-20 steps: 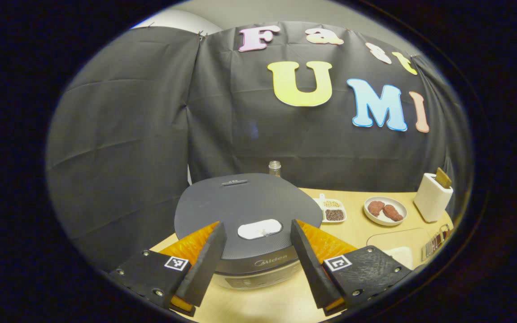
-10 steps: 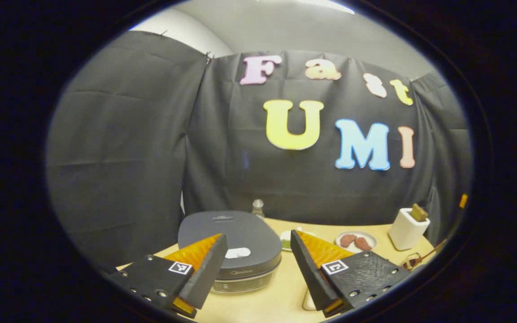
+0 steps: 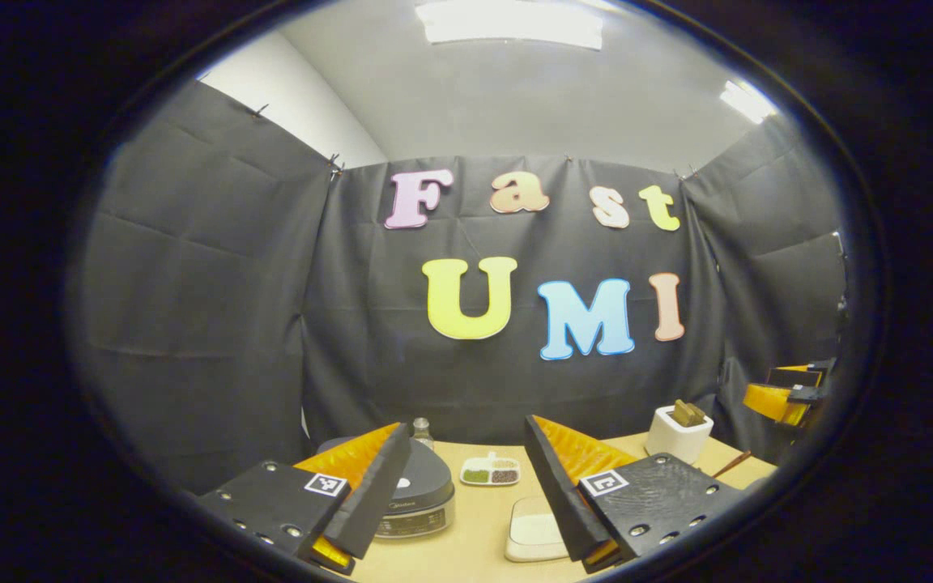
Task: Close the left gripper, press the button to open the rice cooker; take a wooden spoon from the chopstick holder with the right hand, scoop a spoonful of rice and pour it into the rice cooker, then put the wooden spoon back into the chopstick holder.
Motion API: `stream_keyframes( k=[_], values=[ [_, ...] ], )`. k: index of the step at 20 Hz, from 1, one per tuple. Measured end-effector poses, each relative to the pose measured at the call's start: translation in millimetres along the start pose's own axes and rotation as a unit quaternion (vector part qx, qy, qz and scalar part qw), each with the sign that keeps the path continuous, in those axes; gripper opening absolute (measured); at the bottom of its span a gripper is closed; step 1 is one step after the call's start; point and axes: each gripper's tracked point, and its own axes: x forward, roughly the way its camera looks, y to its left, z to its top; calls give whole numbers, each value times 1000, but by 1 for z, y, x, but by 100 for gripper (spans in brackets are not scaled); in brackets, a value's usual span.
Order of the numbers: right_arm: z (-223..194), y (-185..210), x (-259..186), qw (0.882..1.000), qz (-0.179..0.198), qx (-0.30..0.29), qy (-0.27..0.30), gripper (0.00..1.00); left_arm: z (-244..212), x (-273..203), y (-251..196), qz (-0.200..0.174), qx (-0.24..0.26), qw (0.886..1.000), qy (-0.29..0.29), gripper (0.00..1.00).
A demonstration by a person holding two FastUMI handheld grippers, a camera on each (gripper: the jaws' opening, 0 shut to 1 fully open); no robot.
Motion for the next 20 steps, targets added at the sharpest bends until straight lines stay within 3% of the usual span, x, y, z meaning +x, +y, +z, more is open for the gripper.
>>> stream_keyframes(
  k=[8, 9, 11, 12, 13, 20],
  values=[
    [10, 15, 2, 1000, -16, 5, -14, 98, 13, -11, 24, 1, -6, 1000, -15, 87],
    [9, 14, 1, 1000, -20, 6, -13, 94, 14, -13, 25, 0, -5, 1000, -14, 87],
    [9, 13, 1, 1000, -24, 10, -13, 98, 15, -15, 27, 2, -2, 1000, -13, 87],
    [9, 13, 2, 1000, -25, 9, -14, 94, 15, -16, 27, 2, 1, 1000, -15, 87],
    [10, 11, 2, 999, -28, 4, -17, 98, 16, -18, 29, 3, 4, 1000, -17, 87],
    [9, 5, 6, 998, -58, 5, -31, 98, 27, -24, 35, 11, 8, 1000, -24, 88]
  ],
)
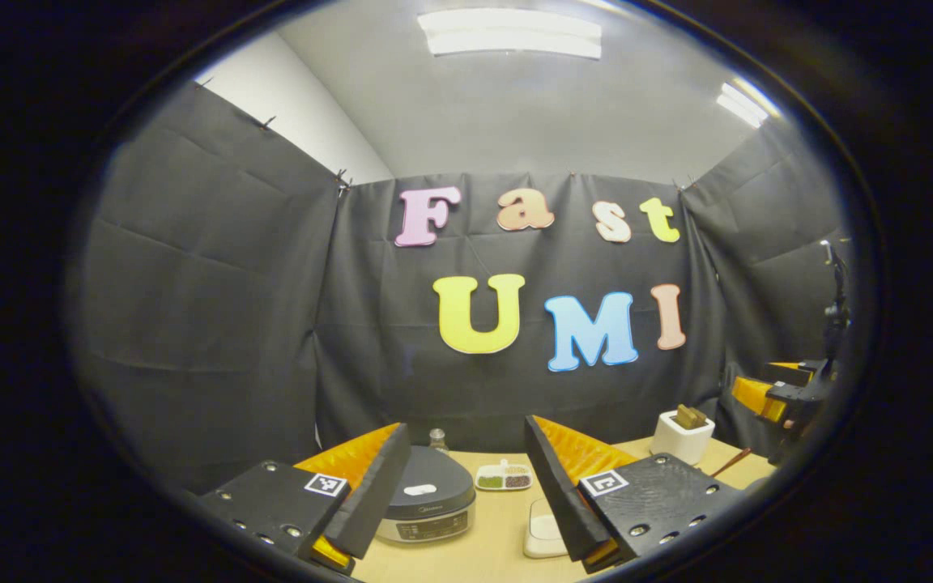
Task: Close the left gripper, press the button to open the rice cooker; take a wooden spoon from the chopstick holder with the right hand, scoop a spoonful of rice and pour it into the rice cooker, then put the wooden spoon back into the chopstick holder.
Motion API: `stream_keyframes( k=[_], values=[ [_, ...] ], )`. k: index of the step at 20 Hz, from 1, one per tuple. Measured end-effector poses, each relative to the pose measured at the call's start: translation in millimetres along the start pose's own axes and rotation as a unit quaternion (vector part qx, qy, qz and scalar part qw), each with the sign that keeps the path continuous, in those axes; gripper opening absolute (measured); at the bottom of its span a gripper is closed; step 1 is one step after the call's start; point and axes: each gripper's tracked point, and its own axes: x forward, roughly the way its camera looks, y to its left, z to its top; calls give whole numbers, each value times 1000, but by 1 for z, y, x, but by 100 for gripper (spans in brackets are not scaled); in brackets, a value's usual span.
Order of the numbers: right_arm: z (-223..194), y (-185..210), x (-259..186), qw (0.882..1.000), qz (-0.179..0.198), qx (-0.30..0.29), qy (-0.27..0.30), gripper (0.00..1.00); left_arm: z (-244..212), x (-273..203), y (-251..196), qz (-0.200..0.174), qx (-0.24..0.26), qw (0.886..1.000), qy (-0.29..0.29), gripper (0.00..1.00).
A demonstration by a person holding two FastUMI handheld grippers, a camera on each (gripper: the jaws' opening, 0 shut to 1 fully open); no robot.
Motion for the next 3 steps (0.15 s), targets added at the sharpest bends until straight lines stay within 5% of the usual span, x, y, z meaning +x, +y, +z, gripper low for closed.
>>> stream_keyframes(
  k=[3],
  values=[
    [4, 5, 1, 1000, 4, -11, -6, 98, 5, -2, 1, 0, 8, 1000, -7, 87]
  ],
)
